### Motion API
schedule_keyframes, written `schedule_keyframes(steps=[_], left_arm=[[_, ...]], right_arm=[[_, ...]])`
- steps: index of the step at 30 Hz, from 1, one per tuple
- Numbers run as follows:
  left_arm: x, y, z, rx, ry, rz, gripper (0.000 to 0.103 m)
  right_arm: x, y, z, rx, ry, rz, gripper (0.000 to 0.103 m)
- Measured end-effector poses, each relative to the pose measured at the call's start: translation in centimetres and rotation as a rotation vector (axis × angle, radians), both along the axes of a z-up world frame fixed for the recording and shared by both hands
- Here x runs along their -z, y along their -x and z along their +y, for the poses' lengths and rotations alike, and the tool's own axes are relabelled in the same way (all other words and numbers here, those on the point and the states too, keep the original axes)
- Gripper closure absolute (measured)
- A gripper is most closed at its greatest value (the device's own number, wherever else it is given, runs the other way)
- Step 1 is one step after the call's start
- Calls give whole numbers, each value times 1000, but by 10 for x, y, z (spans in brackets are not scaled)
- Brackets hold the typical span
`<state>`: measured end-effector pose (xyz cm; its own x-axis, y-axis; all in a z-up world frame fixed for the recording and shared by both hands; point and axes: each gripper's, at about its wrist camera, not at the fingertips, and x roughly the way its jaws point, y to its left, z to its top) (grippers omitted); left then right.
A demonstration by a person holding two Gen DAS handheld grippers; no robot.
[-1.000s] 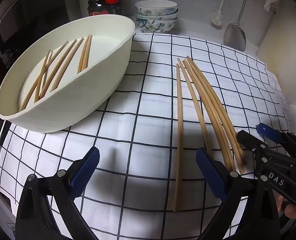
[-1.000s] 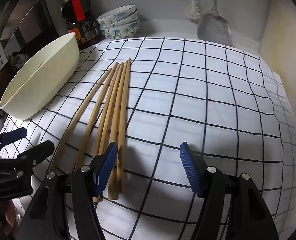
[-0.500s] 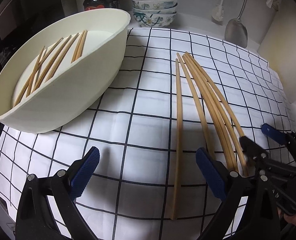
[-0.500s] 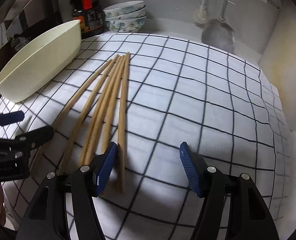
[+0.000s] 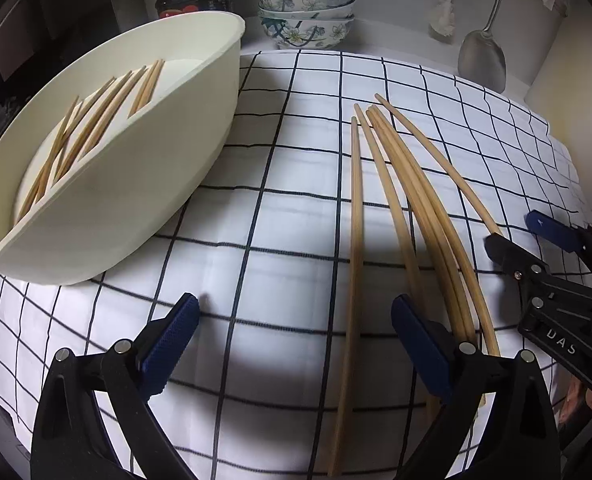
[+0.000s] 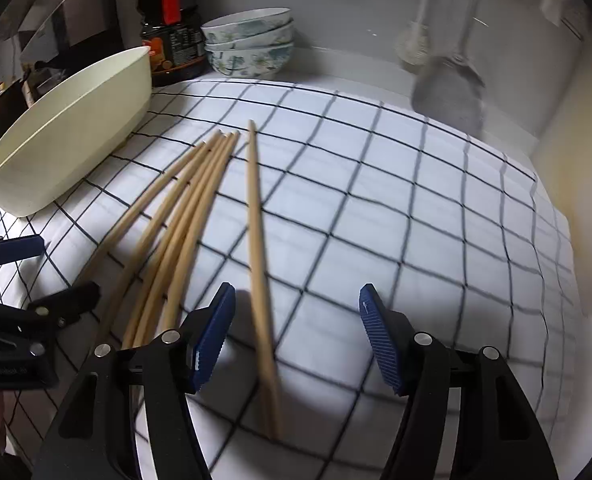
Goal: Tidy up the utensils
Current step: 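Lower the left tool onto a wooden chopstick and close it while the right tool grasps one too, then carry the left tool's chopstick over the cream bowl while the right tool carries its chopstick there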
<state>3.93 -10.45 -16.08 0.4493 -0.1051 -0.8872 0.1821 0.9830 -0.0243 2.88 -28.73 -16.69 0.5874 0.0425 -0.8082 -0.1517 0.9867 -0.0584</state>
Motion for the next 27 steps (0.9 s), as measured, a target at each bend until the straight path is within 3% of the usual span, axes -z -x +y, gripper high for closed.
schedule_keyframes(steps=[1, 5, 10, 11, 13, 18, 27], left_arm=[[0, -1, -1, -1, -4, -3, 15], [-4, -4, -4, 11, -4, -30, 30], [-8, -3, -9, 40, 7, -41, 66], [-9, -3, -10, 43, 8, -42, 72], [-9, -3, -12, 55, 22, -31, 96], [-13, 2, -12, 75, 41, -3, 96], [-80, 28, 4, 98, 88, -84, 96]], right_arm=[[0, -2, 1, -7, -1, -2, 42], [0, -10, 8, -50, -29, -7, 66], [-1, -11, 20, -88, -9, -4, 96], [-1, -11, 22, -87, -2, -2, 96], [-1, -9, 21, -77, -13, 3, 97], [-4, 1, 14, -26, -60, 20, 97], [-52, 36, 5, 29, -162, -52, 97]])
